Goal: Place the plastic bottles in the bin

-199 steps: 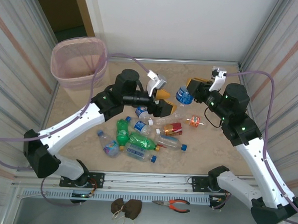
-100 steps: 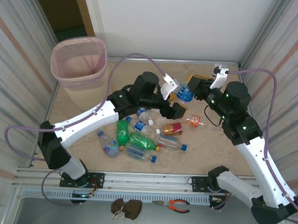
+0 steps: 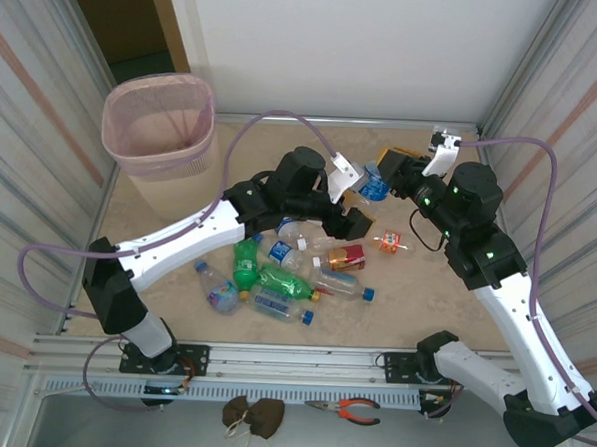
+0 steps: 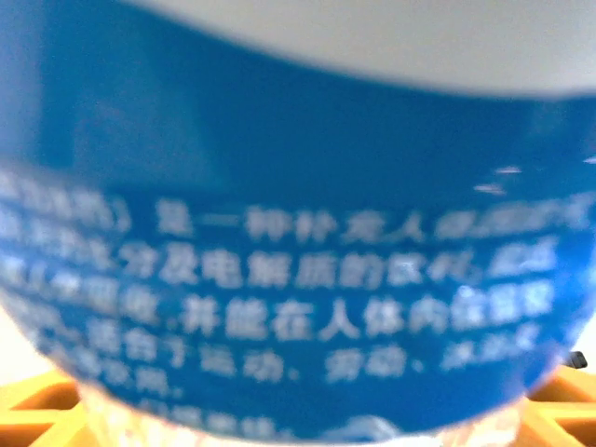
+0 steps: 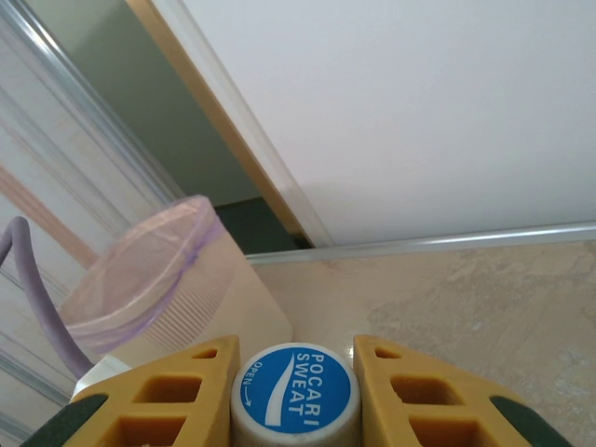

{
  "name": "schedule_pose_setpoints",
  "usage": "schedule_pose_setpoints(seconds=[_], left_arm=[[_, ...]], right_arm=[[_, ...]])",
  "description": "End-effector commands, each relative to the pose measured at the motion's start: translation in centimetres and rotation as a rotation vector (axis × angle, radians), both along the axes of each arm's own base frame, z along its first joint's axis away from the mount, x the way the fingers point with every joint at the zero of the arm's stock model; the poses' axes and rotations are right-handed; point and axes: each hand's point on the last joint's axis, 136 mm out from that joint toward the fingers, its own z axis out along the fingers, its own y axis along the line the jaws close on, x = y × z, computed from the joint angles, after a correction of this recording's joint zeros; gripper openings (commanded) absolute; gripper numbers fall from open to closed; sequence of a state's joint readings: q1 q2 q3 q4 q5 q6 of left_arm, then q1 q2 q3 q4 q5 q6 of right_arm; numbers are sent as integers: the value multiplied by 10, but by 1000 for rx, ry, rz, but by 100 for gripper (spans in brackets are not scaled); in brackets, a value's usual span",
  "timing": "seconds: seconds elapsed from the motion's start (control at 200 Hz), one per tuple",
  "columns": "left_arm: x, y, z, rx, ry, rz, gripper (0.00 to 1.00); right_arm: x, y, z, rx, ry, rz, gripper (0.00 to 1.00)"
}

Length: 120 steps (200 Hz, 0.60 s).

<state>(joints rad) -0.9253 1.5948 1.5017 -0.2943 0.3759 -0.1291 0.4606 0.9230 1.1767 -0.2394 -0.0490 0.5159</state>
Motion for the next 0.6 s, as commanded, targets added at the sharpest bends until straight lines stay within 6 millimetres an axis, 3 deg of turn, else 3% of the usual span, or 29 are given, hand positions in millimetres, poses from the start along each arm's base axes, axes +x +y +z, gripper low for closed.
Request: schedule_pose_setpoints(seconds=[0.0, 0.25, 0.361, 0.481, 0.596], left_arm=[[-4, -3, 12, -18, -36, -25, 67], [-5, 0, 15, -27, -46, -23, 55], [-4, 5, 18, -29, -65, -6, 55], [-2, 12, 23, -23, -92, 20, 55], [4, 23, 27, -19, -96, 53, 55]], right_arm=[[-6, -3, 19, 33, -32, -8, 24], [-6, -3, 20, 39, -28, -7, 28], [-7, -5, 21, 41, -25, -18, 41], [-10, -11, 25, 34, -33, -39, 63], [-15, -17, 32, 25, -52, -58, 73]])
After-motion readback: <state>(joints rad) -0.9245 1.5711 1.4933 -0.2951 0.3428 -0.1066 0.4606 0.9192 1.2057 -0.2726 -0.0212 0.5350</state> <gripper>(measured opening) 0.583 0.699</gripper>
